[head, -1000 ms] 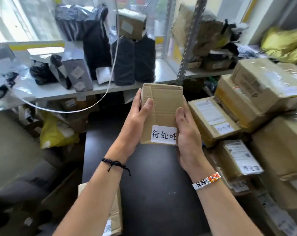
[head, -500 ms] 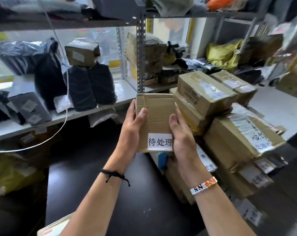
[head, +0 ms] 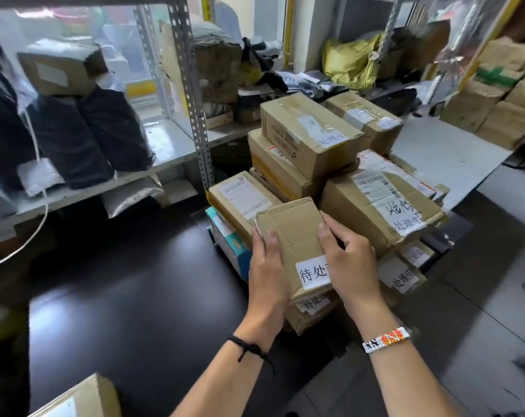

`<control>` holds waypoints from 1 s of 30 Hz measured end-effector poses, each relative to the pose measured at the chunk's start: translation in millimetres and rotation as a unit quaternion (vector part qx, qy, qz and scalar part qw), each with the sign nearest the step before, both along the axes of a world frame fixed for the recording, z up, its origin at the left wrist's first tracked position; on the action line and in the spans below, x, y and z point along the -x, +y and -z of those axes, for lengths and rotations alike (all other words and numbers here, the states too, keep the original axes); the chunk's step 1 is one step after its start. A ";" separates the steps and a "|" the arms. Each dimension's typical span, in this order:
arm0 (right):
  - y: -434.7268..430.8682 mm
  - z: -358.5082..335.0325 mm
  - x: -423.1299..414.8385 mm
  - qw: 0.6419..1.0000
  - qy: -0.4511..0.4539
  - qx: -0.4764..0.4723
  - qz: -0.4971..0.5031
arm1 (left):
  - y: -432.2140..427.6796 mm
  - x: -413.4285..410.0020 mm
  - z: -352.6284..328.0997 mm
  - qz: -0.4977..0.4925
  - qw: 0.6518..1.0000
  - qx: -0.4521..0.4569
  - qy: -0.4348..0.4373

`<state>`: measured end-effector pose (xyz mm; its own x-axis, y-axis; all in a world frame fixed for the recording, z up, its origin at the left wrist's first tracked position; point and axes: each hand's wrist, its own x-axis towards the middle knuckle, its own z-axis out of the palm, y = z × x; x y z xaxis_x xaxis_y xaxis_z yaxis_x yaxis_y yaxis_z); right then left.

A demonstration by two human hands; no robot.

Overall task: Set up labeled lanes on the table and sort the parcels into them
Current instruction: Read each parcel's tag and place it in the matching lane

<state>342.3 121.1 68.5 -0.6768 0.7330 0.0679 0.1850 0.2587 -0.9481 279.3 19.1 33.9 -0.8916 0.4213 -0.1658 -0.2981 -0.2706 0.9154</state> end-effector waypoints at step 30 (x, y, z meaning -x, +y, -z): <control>34.9 42.1 11.6 0.869 -0.011 -0.494 -0.011 | 15.1 -6.8 9.0 0.027 0.993 0.098 -0.052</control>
<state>330.6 156.1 26.4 -0.6990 0.3110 0.6440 0.1848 0.9485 -0.2574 286.1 34.2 24.9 -0.8420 0.4189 -0.3398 -0.4032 -0.0703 0.9124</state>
